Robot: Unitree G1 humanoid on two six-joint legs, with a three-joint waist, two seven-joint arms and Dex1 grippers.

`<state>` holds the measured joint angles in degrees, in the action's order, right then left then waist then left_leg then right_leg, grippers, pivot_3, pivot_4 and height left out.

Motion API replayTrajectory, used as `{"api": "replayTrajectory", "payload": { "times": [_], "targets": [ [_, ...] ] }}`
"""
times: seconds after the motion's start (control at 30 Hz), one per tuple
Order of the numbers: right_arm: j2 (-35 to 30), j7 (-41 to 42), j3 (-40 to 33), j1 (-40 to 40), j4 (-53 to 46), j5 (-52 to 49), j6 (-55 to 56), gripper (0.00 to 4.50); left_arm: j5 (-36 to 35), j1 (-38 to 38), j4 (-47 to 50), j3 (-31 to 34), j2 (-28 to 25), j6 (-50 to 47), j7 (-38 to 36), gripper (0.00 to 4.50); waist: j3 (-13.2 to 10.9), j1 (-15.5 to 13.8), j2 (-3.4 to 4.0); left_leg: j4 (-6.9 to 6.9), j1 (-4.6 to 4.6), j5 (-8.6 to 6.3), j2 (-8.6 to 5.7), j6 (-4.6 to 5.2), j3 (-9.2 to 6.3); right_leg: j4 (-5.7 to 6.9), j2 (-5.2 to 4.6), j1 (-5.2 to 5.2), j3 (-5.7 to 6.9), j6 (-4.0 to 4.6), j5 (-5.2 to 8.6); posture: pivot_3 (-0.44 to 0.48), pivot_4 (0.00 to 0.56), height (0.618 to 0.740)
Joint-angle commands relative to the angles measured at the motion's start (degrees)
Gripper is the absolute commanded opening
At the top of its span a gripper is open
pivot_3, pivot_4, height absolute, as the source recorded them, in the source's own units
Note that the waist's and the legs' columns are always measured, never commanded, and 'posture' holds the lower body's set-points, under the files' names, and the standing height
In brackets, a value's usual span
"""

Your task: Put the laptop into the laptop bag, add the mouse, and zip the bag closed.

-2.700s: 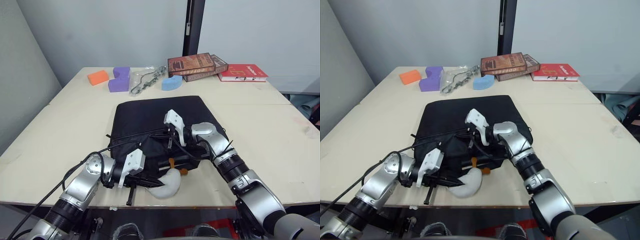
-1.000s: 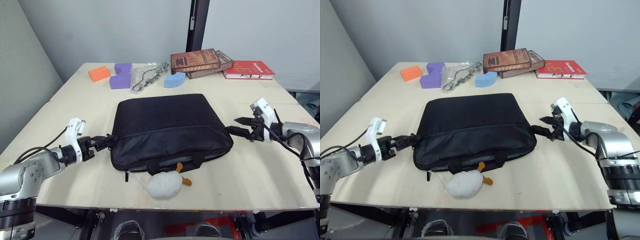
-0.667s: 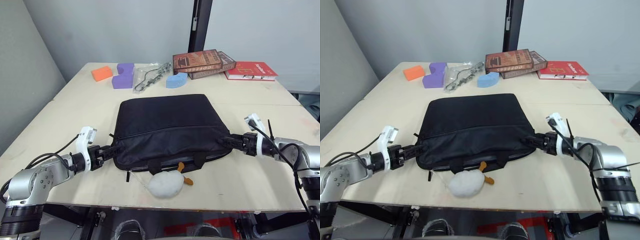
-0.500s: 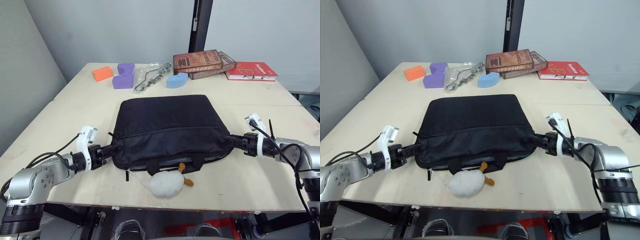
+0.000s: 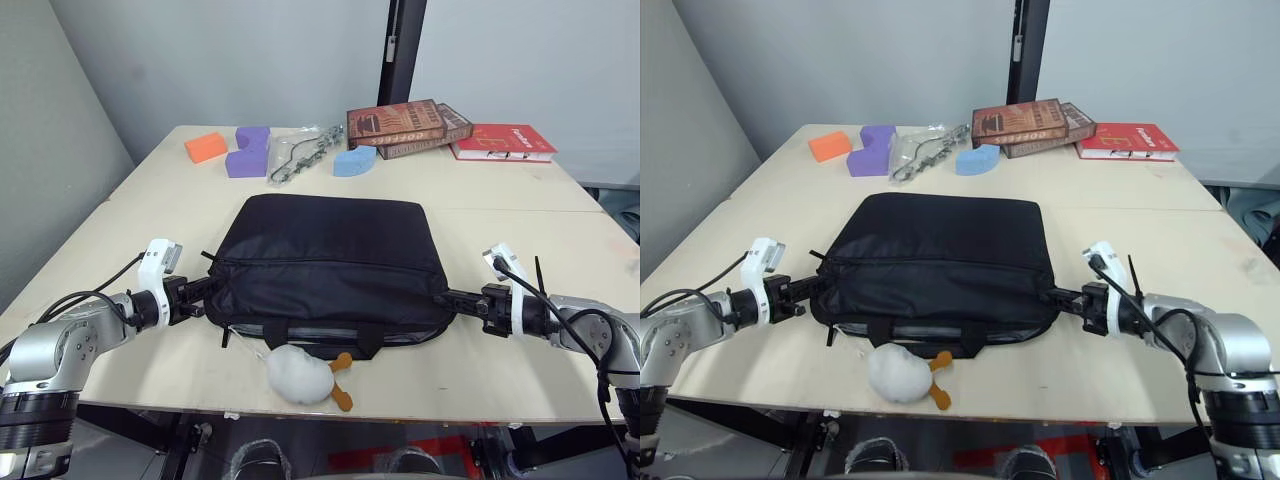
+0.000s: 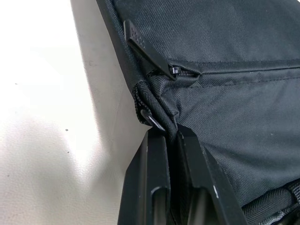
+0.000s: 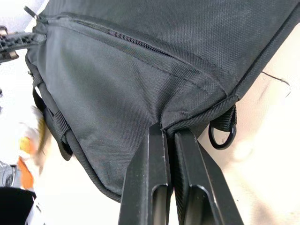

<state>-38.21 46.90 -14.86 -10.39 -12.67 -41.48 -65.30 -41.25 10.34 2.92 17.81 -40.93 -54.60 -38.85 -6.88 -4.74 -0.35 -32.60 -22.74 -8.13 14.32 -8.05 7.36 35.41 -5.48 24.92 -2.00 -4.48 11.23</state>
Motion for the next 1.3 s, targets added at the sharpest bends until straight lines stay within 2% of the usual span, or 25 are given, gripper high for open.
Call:
{"api": "replayTrajectory", "payload": {
  "times": [0.03,0.07,0.17,0.23,0.37,0.4,0.5,0.6,0.63,0.73,0.83,0.9,1.03,1.2,1.3],
  "targets": [
    [0.31,0.33,-0.92,0.57,-4.42,-2.53,2.03,0.06,1.77,0.1,0.16,-0.9,-0.93,2.21,-1.43,0.0,0.0,-0.03,0.0,0.0,-0.01,0.0,0.0,0.0,0.0,-0.01,0.0,0.0,0.0,0.0,0.0,0.0,0.15,0.734],
    [0.35,0.18,-1.11,0.61,-4.27,-2.44,2.5,0.06,1.98,0.04,0.27,-1.06,-0.98,2.64,-2.07,0.0,0.0,-0.01,0.0,0.0,-0.02,0.0,0.0,0.0,0.0,-0.02,0.0,0.0,0.01,0.0,0.0,0.0,0.15,0.734],
    [-0.15,0.35,-1.18,0.75,-3.91,-1.74,4.34,0.0,2.3,0.29,-0.05,-0.59,-0.55,2.96,-2.1,1.12,0.0,-0.13,0.0,-0.01,-0.02,0.0,0.0,0.0,-0.01,0.0,0.0,0.0,0.0,0.0,0.0,0.0,0.15,0.734],
    [-2.1,2.9,-1.38,1.68,-3.57,-0.72,7.38,0.7,2.68,0.68,-1.56,0.24,-1.23,3.46,-2.87,1.76,0.0,-0.18,0.0,-0.02,-0.01,0.0,0.0,0.0,-0.01,0.02,0.0,0.0,0.0,0.0,0.0,0.0,0.15,0.734],
    [-10.7,10.46,-2.84,2.29,-1.2,2.46,14.97,1.97,2.73,0.53,-5.55,4.39,-6.68,5.04,-7.93,3.19,-0.02,-0.36,-0.02,-0.04,-0.06,0.0,-0.01,0.0,-0.01,0.0,-0.02,0.03,0.0,-0.01,0.0,0.0,0.15,0.734],
    [-11.97,11.57,-2.99,1.79,-0.97,2.2,15.73,2.45,2.62,0.14,-5.62,5.05,-7.87,5.75,-9.36,3.64,-0.01,-0.33,-0.03,-0.04,-0.05,0.0,0.01,0.0,-0.02,-0.01,0.0,0.02,0.01,-0.02,0.0,0.0,0.15,0.734],
    [-14.85,14.52,-2.24,-1.26,-1.47,1.32,17.43,3.38,-0.05,-1.13,-3.23,7.74,-11.69,5.24,-14.95,4.5,-0.01,-0.34,-0.03,-0.03,-0.02,0.0,0.01,0.0,-0.02,-0.01,0.0,-0.02,0.01,-0.02,0.01,0.0,0.15,0.734],
    [-15.79,16.07,-0.37,-5.19,-2.21,0.93,17.79,4.46,0.52,-1.54,-2.13,7.78,-14.82,6.85,-18.51,4.5,-0.01,-0.43,-0.02,-0.08,-0.02,0.0,-0.01,0.02,-0.02,0.02,-0.02,-0.02,0.0,-0.02,0.0,0.0,0.15,0.734],
    [-15.94,16.39,0.16,-5.74,-2.28,1.19,18.15,4.46,1.17,-1.62,-2.24,7.44,-15.29,7.89,-19.14,4.5,-0.01,-0.53,-0.02,-0.08,-0.01,0.0,-0.01,0.03,-0.02,0.02,-0.02,-0.01,0.0,-0.02,0.0,0.0,0.15,0.734],
    [-15.46,18.28,5.55,-9.8,-5.66,3.51,22.27,4.46,5.52,-3.75,1.45,4.82,-18.0,19.5,-27.82,4.5,-0.02,-0.61,-0.04,-0.11,-0.03,0.0,0.0,0.04,-0.04,0.03,-0.02,-0.03,0.03,-0.01,0.0,0.0,0.15,0.734],
    [-13.8,21.6,12.19,-15.33,-11.54,-0.13,20.14,4.46,10.59,-4.83,6.39,-1.25,-19.6,29.89,-34.44,4.5,-0.03,-0.59,-0.02,-0.12,-0.08,0.0,0.0,0.06,-0.06,0.01,-0.03,-0.01,0.06,-0.01,0.0,0.0,0.15,0.734],
    [-10.9,20.42,16.96,-18.83,-10.42,4.52,24.26,4.46,11.56,-4.44,8.39,-4.3,-19.14,32.94,-36.56,4.5,-0.02,-0.56,-0.02,-0.11,-0.05,0.0,0.01,0.06,-0.06,0.05,-0.03,-0.02,0.06,-0.01,0.0,0.0,0.15,0.734],
    [-2.37,16.73,25.3,-23.12,-0.04,17.56,38.83,4.46,13.57,-3.56,12.42,-10.94,-17.2,38.62,-39.61,4.5,0.01,-0.35,-0.05,-0.32,-0.12,0.0,0.02,0.06,-0.07,0.26,-0.03,0.07,0.05,0.0,0.0,0.0,0.15,0.734],
    [5.27,15.54,28.07,-23.44,13.15,23.17,47.86,4.46,14.06,-1.43,14.89,-18.15,-11.71,37.59,-37.35,4.5,0.0,-0.51,-0.04,-0.52,-0.2,0.0,-0.01,0.06,-0.07,0.55,-0.06,0.17,0.0,0.02,0.0,0.0,0.15,0.734],
    [10.55,14.2,28.97,-24.24,21.09,25.5,52.98,4.46,17.94,-0.12,13.18,-23.2,-7.89,41.13,-37.02,4.5,0.0,-0.15,-0.05,-0.61,-0.22,0.0,0.0,0.06,-0.09,0.66,-0.06,0.19,-0.01,0.02,0.0,0.0,0.15,0.734]
  ]
}}
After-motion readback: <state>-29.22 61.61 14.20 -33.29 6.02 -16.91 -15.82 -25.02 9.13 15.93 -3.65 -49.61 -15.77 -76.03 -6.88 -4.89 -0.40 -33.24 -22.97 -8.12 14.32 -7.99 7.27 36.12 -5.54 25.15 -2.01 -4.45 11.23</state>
